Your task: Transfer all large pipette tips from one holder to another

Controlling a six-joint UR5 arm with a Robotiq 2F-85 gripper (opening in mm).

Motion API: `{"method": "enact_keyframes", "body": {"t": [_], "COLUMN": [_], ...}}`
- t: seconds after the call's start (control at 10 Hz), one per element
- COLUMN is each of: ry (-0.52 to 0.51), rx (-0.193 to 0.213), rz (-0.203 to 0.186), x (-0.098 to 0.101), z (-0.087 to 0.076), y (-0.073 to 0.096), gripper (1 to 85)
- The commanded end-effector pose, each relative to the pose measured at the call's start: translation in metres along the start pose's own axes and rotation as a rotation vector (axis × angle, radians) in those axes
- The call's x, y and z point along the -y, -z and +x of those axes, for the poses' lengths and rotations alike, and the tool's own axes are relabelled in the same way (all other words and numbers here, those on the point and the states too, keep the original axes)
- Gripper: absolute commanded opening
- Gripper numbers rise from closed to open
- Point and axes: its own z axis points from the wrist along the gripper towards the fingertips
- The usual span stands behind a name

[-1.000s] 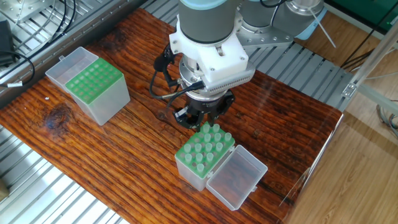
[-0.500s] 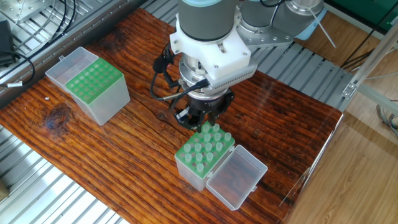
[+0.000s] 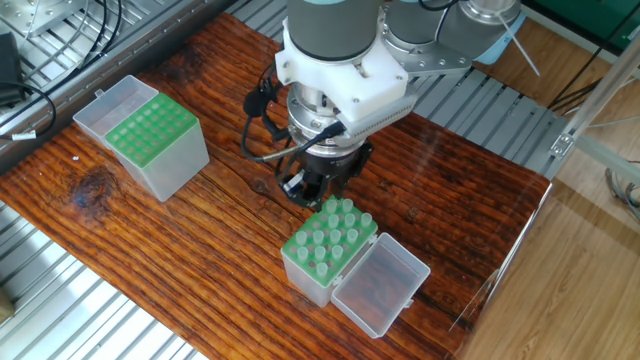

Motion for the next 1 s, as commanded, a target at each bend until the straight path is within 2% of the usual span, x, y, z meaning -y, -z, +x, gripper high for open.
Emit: {"method": "enact_keyframes", "body": {"t": [0.0,0.1,0.5,0.9], "ry": [0.042,0.045,0.059,0.059], "rx": [0.038,0.044,0.036,0.039], "rz": [-0.002,-0.008,-0.010,-0.011], "x": [0.003,0.002,-0.003,-0.004], "z": [-0.010,-0.012,-0.002,-0.002], "y": [-0.009,-0.011,-0.012,-0.012], "gripper": [38.3,39.0,39.3,39.3]}}
